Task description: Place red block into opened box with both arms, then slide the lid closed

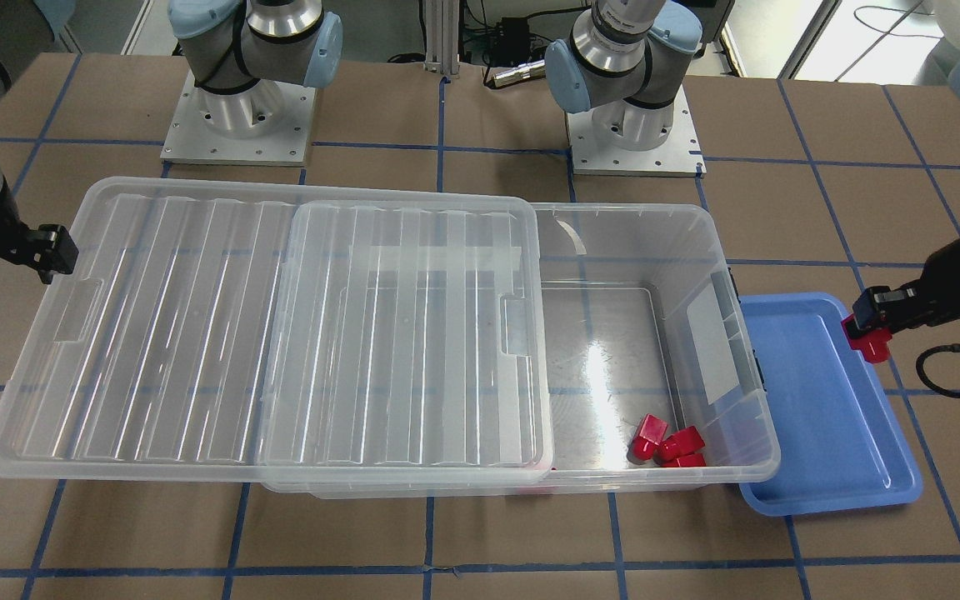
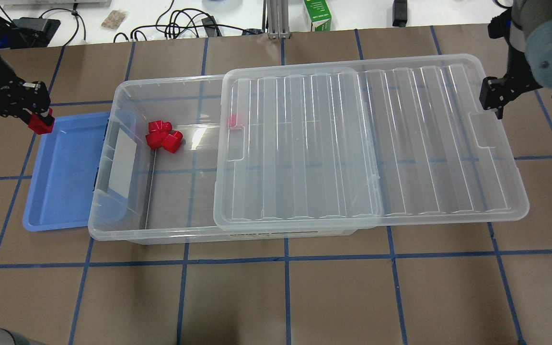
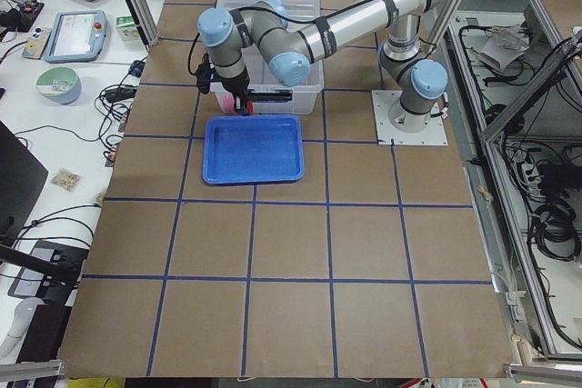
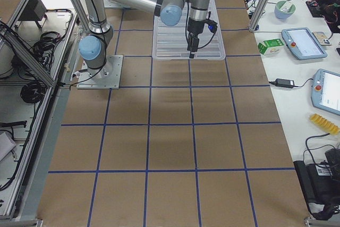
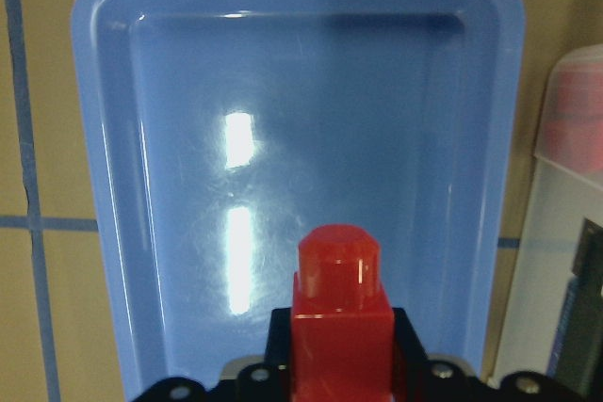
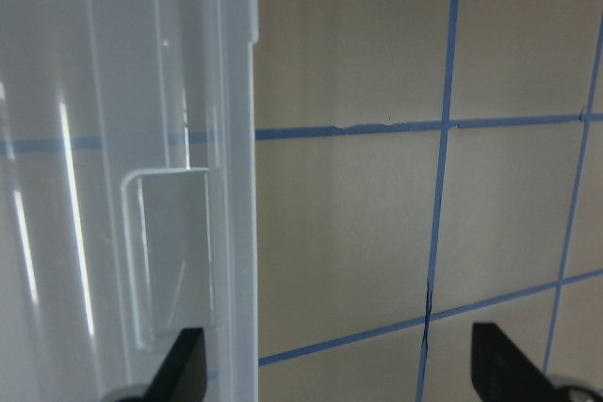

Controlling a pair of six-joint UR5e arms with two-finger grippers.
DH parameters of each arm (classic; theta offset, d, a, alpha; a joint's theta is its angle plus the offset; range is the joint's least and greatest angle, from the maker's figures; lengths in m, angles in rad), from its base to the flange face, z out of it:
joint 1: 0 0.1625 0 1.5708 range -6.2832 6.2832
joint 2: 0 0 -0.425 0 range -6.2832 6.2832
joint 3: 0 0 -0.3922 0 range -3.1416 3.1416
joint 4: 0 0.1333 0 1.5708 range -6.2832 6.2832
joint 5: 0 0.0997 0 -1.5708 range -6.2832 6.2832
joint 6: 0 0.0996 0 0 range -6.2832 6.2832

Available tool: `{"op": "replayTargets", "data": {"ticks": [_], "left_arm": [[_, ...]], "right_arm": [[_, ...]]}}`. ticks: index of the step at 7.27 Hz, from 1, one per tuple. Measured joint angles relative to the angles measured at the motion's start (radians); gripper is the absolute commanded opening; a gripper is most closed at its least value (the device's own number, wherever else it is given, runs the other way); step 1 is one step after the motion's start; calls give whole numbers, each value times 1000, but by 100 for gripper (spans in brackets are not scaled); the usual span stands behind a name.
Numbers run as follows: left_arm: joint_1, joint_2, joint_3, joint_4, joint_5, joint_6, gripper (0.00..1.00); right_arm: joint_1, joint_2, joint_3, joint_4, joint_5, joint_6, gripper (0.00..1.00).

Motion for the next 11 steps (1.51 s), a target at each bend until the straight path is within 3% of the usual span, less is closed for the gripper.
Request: {"op": "replayTargets", "data": {"ticks": [3, 4, 7, 11], "left_arm": [[-288, 56, -62, 3, -14, -231, 0], [-338, 56, -110, 51, -14, -278, 0], [-368, 50, -287, 254, -14, -304, 0], [-360, 51, -391, 320, 2, -303, 0]], "right_arm": [[38, -146, -26, 102, 360, 73, 100], [68, -159, -22, 106, 424, 143, 100], [169, -131, -41, 97, 386, 229, 100], [219, -112, -48, 89, 319, 246, 100]]}}
